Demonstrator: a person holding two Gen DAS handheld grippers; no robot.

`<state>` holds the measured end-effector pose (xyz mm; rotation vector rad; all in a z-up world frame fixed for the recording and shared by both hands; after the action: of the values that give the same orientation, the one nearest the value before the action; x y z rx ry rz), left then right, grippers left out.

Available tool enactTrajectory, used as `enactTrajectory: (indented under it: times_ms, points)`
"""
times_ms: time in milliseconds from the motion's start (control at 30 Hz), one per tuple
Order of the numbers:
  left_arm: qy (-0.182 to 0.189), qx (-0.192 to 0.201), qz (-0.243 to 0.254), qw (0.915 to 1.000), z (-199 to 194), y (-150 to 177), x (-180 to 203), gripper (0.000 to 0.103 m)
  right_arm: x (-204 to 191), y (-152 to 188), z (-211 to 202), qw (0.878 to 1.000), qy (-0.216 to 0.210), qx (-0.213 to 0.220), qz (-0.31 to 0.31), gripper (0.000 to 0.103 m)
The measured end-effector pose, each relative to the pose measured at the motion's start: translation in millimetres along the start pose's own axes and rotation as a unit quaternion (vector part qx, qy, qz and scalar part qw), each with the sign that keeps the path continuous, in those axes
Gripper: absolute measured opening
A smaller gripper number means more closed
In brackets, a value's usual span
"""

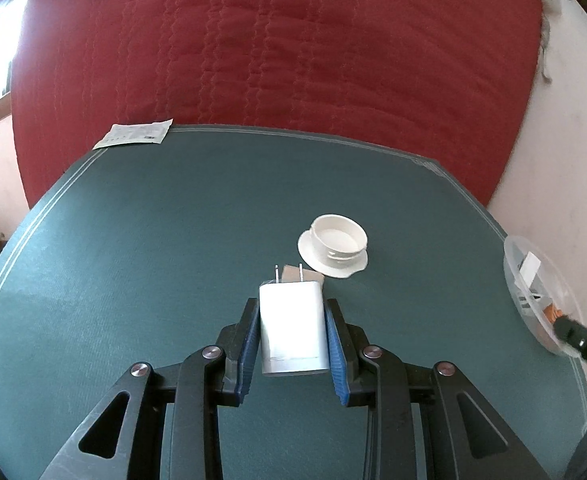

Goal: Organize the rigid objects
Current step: 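Carry the charger and the tan wedge over the clear bowl with both grippers, then open both grippers to drop the charger and wedge into the bowl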

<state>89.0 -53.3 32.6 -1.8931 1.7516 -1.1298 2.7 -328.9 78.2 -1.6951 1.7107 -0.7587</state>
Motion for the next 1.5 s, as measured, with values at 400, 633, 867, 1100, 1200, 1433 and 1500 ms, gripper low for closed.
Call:
enactTrajectory:
  times_ms: [400,633,867,1100,1200,1433,1500]
  points:
    - [0.010,-0.017,0.026,0.9995,-9,21,36,0.033,74,6,-22,0.995,0.075,0.028,0.057,0.031]
    - [0.020,-0.026,0.050,0.9982,-11,30,66,0.033,102,9,-17,0.992,0.105,0.031,0.058,0.036]
    - [0.032,-0.035,0.076,0.9959,-13,38,98,0.033,115,22,-22,0.991,0.117,0.040,0.050,0.045]
    - [0.059,-0.046,0.112,0.9909,-12,44,143,0.033,124,35,-31,0.989,0.130,0.052,0.052,0.045]
    - [0.071,-0.050,0.127,0.9881,-10,48,163,0.033,123,39,-37,0.987,0.136,0.064,0.049,0.045]
    - [0.089,-0.056,0.154,0.9823,0,55,204,0.033,121,40,-47,0.986,0.138,0.086,0.046,0.048]
    - [0.093,-0.060,0.157,0.9813,4,55,212,0.033,122,41,-47,0.986,0.134,0.086,0.051,0.048]
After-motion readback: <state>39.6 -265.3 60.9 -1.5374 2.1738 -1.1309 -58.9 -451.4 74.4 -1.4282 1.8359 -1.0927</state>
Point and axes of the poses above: each gripper's, at about its wrist camera, not at the fingertips, and z roughly the way its jaws point, x to its right, y to its underside, the point moved 1 cm from there along z, roughly the way its jaws point, and after that the axes turned 12 degrees about -z, right-handed, at the moved point
